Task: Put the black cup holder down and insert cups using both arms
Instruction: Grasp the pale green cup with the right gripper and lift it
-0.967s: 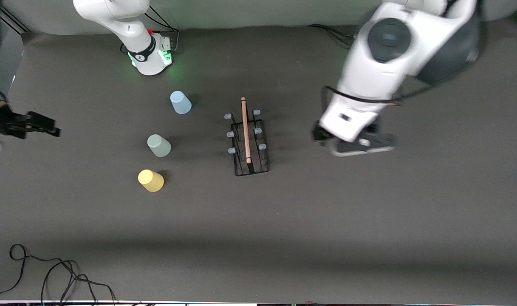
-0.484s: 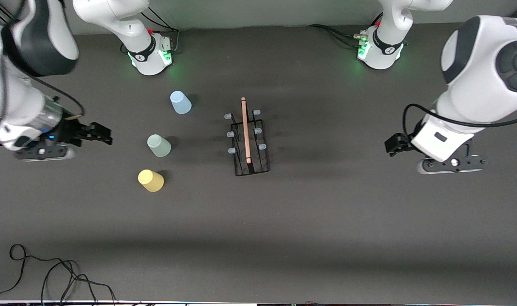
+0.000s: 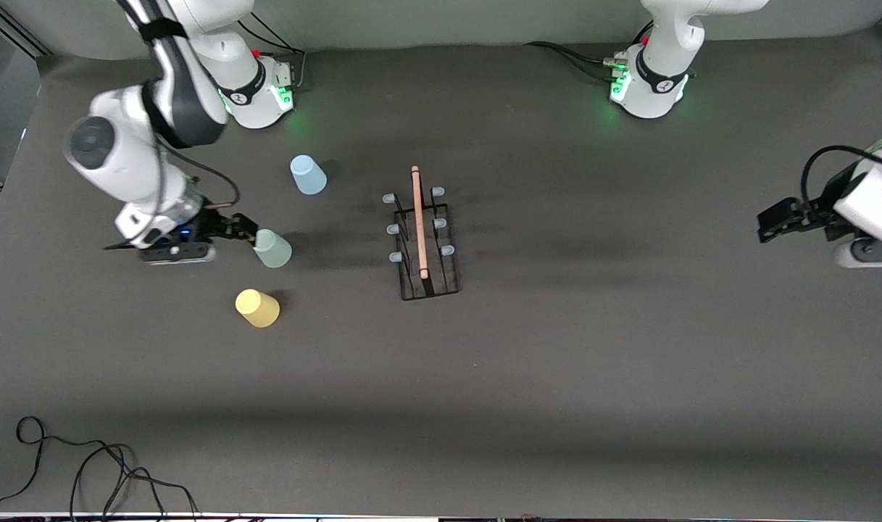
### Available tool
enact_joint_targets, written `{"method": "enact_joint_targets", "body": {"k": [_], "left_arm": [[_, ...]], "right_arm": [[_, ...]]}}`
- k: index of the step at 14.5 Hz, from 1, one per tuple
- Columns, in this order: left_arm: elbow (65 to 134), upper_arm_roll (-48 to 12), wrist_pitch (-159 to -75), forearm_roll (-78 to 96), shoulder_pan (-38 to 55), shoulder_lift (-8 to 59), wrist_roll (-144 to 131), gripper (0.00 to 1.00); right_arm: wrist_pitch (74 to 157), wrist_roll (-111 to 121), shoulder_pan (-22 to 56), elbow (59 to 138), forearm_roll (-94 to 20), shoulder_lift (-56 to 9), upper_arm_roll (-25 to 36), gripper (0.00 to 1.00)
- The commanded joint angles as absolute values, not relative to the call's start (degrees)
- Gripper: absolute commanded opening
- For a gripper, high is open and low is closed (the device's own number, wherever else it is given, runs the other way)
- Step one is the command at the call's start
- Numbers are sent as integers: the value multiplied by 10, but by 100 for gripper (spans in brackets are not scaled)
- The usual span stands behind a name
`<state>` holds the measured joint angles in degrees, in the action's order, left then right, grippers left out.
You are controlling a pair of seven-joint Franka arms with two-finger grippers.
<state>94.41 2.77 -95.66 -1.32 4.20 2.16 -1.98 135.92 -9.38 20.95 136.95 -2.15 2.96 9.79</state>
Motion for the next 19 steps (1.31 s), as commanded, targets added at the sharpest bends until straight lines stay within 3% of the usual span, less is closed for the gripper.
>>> {"method": "enact_joint_targets", "body": {"k": [1,5,15,16,18,19], "left_arm": [[998,20,-969,-16,30,-19,3,100],[1006,20,-958,-16,31,-27,6,100],[1012,29,-957,16,28,-40,53,100],[1012,29,-958,16,28,-40,52,100],[1013,30,-957,16,28,-40,52,100],[1013,30,-958,15,28,-40,51,100]], "right_arm": [[1457,-120,232,1413,-24,-15,100,100],[1552,-118,232,1443,-23,-69,101,100],[1499,-120,229,1468,-24,-55,108,100],[1495,-120,229,1468,-24,-53,108,84],[1490,-120,230,1468,-24,-47,108,24],[1486,-120,230,1467,-24,-45,108,8]]}}
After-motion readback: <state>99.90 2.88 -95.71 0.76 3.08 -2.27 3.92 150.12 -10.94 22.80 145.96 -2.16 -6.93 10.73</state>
